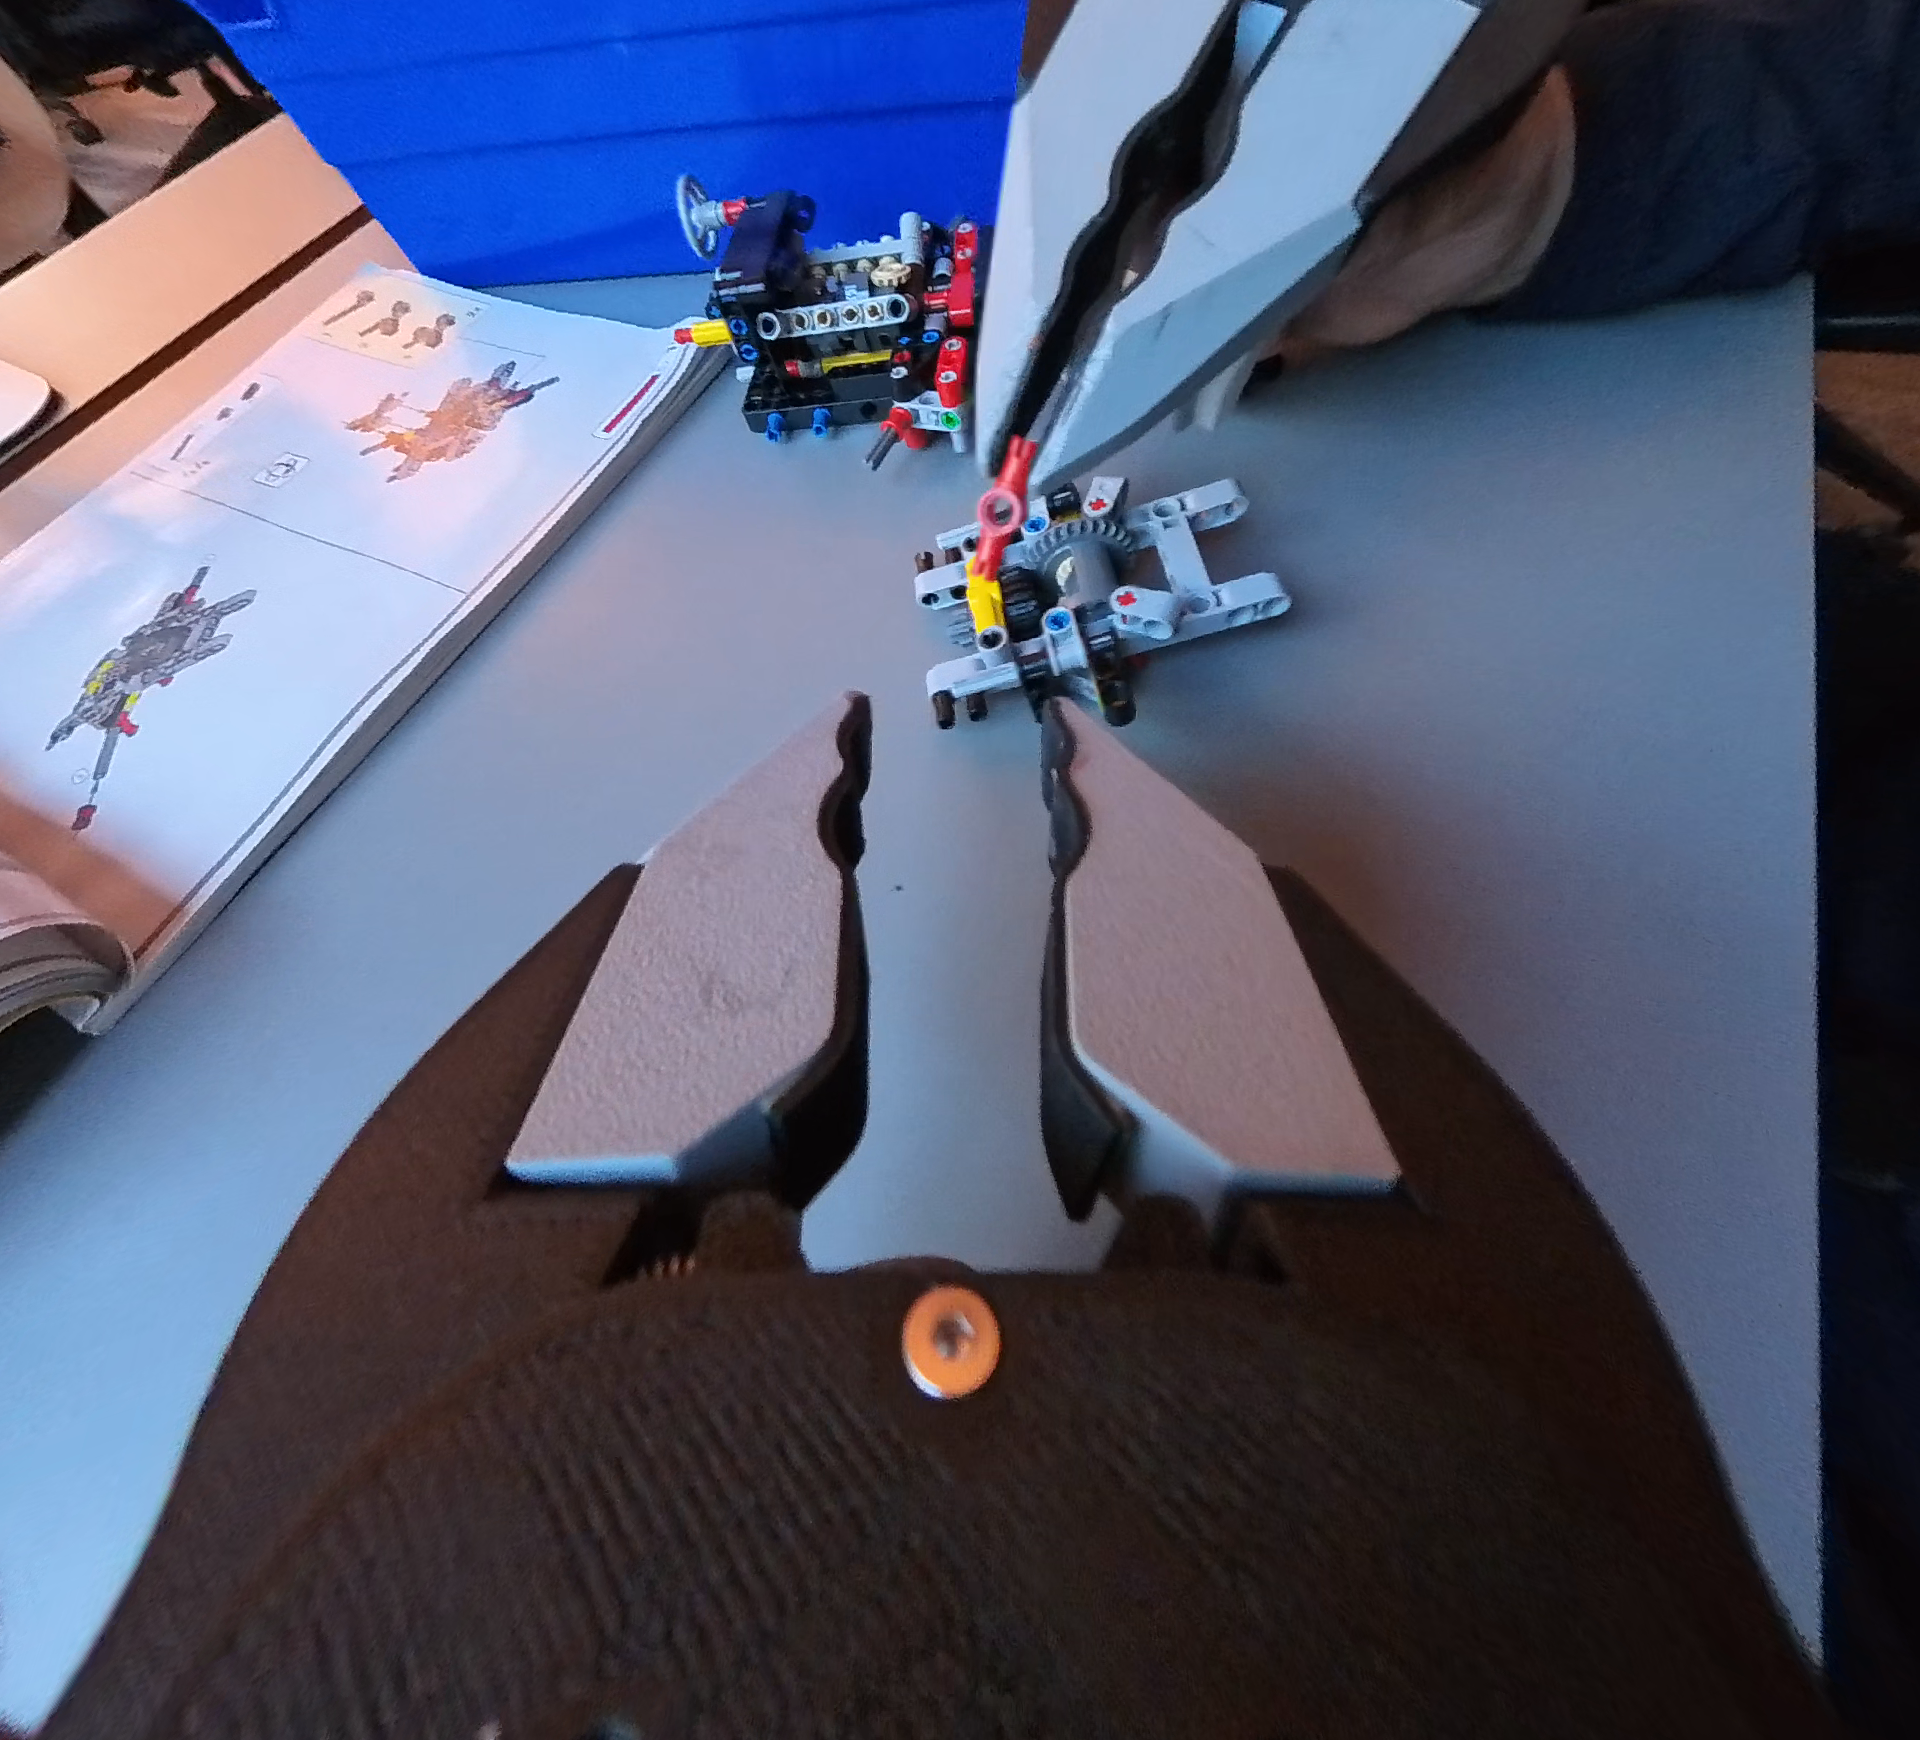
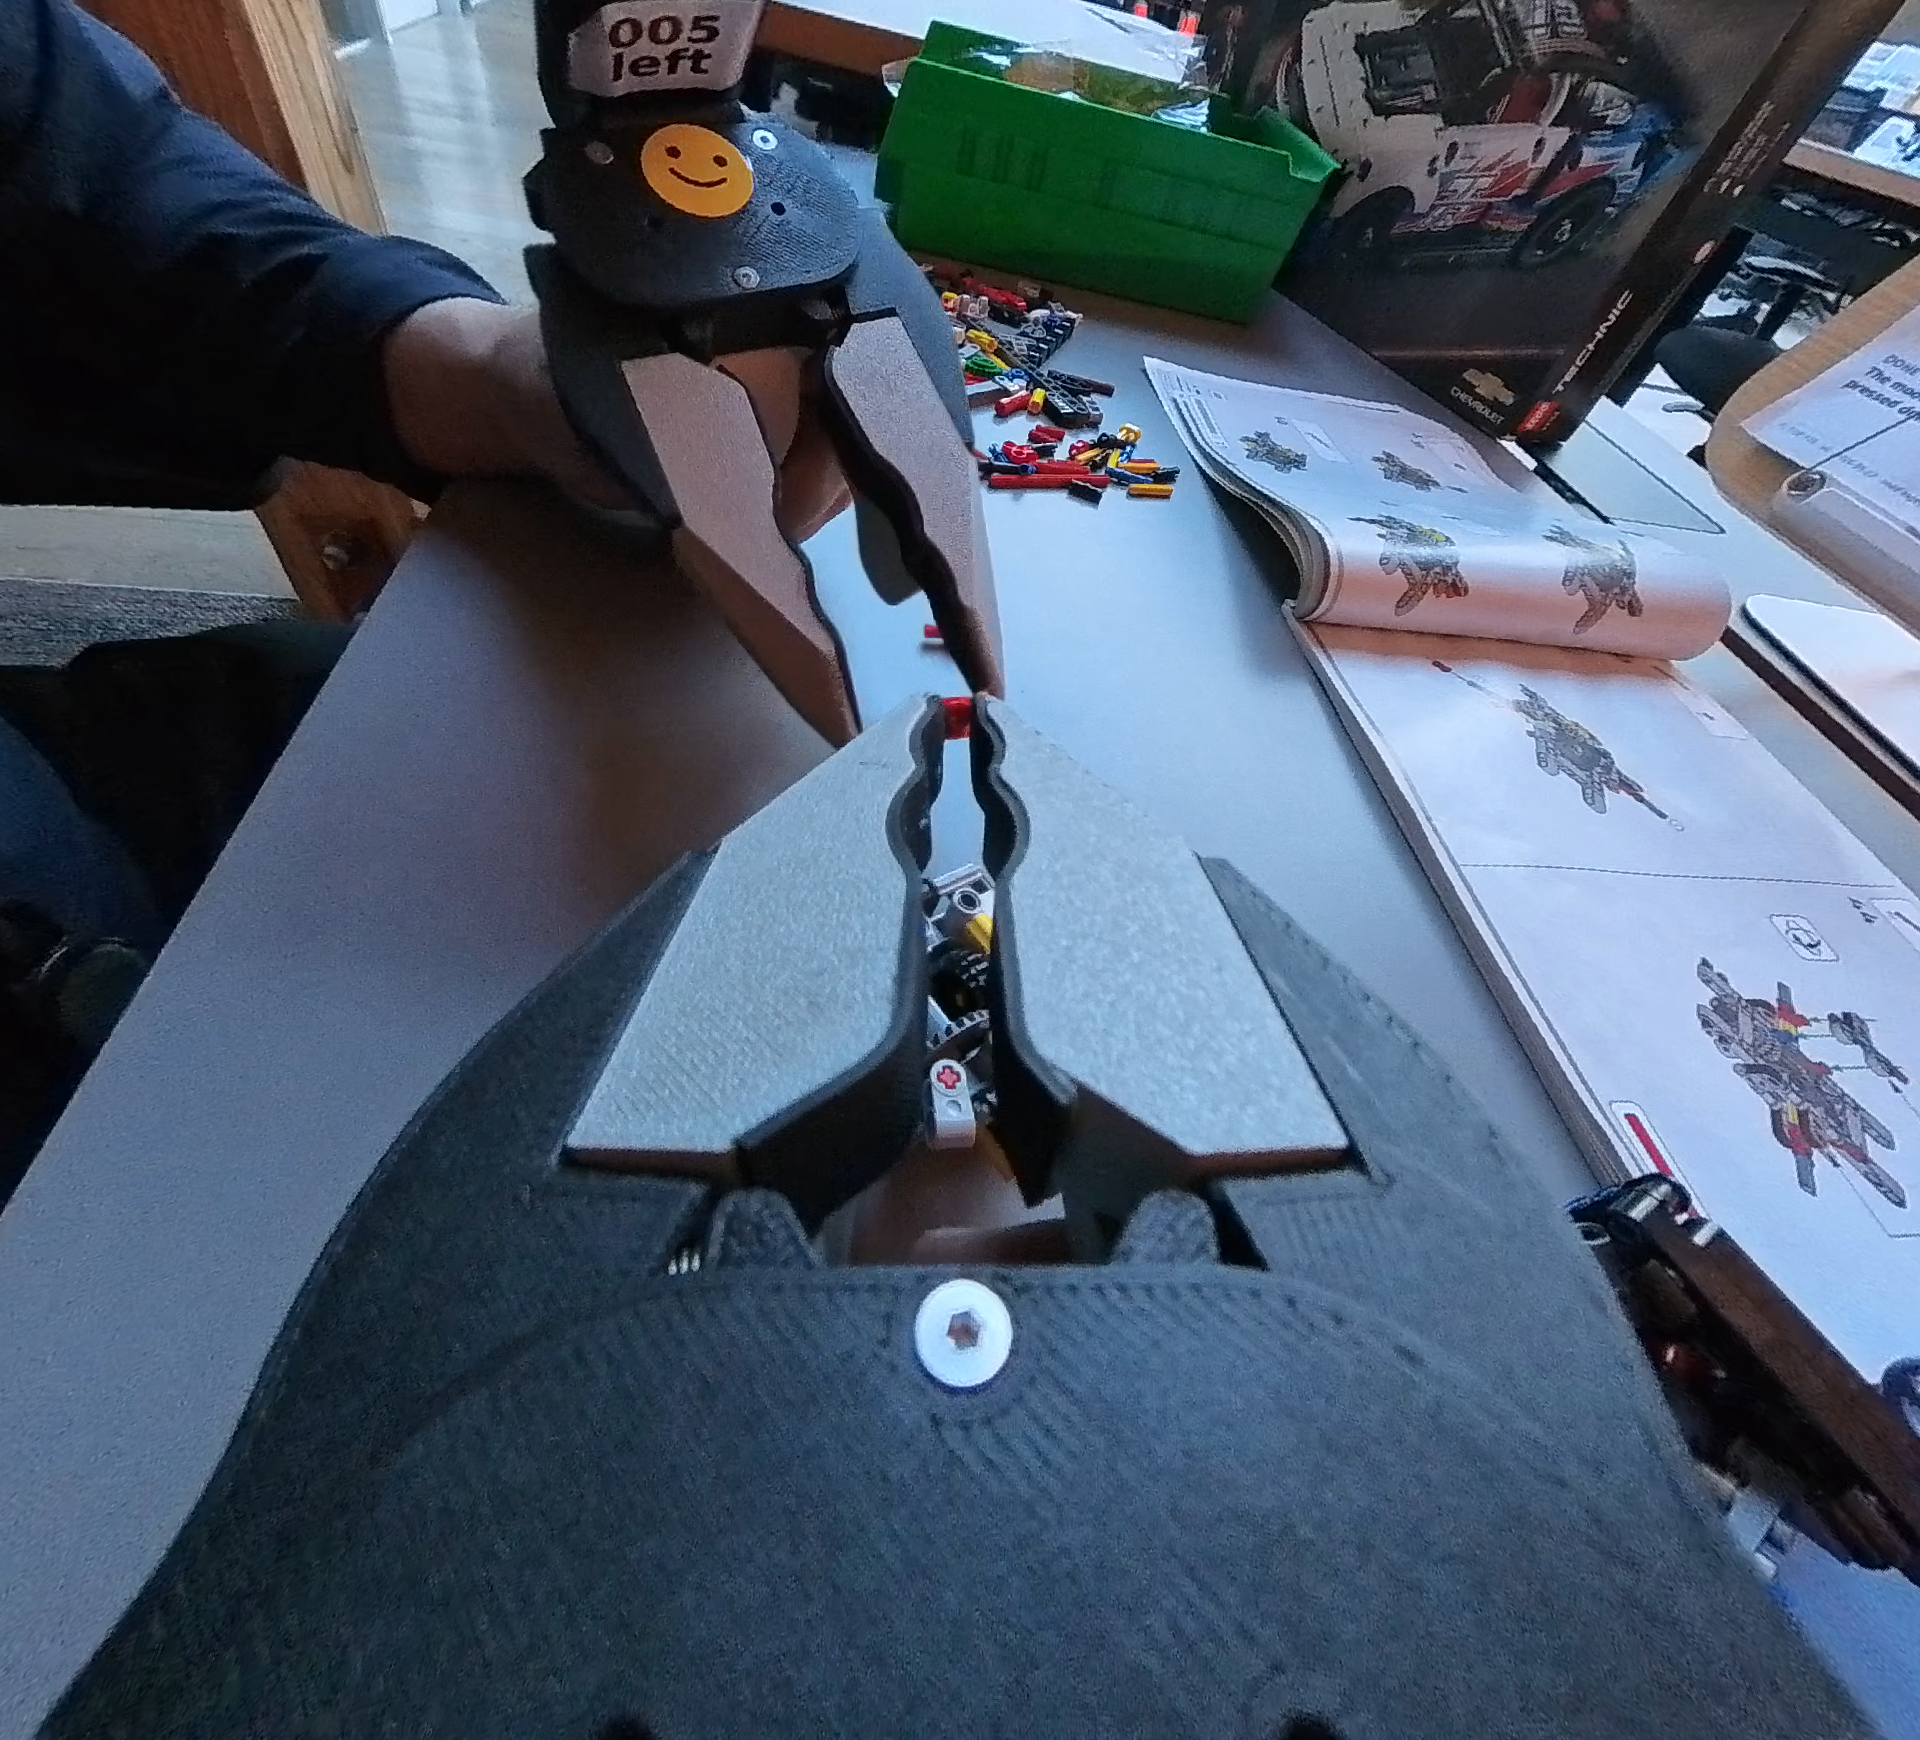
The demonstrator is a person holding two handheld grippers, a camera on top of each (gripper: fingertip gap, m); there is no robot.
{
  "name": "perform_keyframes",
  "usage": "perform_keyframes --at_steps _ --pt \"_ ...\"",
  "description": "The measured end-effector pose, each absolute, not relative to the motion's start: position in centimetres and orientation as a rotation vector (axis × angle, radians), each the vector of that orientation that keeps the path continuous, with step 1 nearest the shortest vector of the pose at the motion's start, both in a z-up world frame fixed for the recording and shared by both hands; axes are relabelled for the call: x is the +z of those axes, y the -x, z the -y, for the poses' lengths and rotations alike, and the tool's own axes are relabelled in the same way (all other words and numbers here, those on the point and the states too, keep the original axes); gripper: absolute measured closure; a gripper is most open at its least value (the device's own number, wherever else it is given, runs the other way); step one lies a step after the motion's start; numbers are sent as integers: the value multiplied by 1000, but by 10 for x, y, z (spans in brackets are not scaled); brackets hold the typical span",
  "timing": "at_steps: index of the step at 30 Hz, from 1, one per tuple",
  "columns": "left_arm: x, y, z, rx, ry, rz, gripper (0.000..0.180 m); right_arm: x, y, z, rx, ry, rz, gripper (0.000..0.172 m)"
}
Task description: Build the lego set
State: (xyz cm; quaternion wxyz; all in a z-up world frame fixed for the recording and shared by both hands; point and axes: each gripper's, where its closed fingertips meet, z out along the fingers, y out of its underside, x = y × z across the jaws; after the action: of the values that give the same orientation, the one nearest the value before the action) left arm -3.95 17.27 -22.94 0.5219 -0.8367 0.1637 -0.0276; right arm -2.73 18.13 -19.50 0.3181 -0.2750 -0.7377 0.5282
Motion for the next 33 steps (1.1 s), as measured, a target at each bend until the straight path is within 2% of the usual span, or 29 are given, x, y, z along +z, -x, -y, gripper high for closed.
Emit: perform_keyframes --at_steps 10,20,33 --pt "-220 42 -173 -45 1945 -381 144 -199 26 -170 1415 713 1979 171" --pt "-215 37 -171 -75 1906 -401 160 -196 24 -163 1463 698 1980 170" --pt "-208 20 -169 -169 1853 -448 166 -195 23 -158 1508 699 1981 170"
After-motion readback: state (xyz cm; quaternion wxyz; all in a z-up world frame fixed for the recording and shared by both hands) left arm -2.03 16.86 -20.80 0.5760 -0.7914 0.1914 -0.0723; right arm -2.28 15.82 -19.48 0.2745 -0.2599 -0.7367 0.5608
